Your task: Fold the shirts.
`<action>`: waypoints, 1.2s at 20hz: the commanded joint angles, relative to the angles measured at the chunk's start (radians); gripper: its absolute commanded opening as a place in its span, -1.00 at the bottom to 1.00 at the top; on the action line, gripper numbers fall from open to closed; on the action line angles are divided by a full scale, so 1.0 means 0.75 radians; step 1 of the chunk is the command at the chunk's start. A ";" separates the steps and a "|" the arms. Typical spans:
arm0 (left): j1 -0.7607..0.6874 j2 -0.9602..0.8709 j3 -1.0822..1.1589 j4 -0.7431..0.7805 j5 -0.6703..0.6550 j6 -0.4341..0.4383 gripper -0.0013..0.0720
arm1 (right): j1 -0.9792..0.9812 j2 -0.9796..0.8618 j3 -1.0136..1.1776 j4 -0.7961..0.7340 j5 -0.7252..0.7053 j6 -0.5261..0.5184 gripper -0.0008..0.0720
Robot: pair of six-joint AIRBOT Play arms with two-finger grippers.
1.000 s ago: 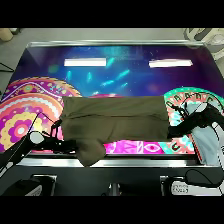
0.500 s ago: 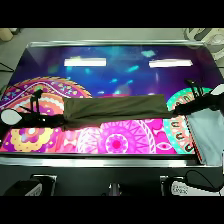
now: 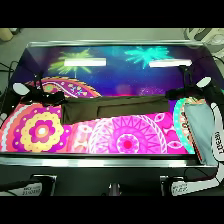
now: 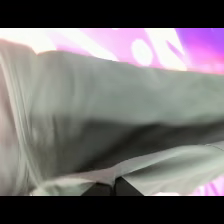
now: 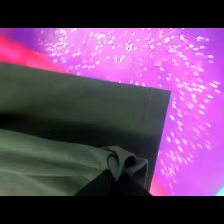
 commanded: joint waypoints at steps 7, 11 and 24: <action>0.062 -0.336 0.210 -0.094 -0.152 0.004 0.39 | -0.002 -0.164 0.114 -0.012 0.089 -0.039 0.82; 0.084 -0.209 0.280 -0.098 -0.244 0.076 0.39 | -0.087 -0.195 0.144 0.018 0.153 0.064 0.93; -0.332 -0.121 0.279 -0.121 0.081 0.055 -0.89 | -0.007 -0.215 0.179 0.343 0.333 0.003 -0.92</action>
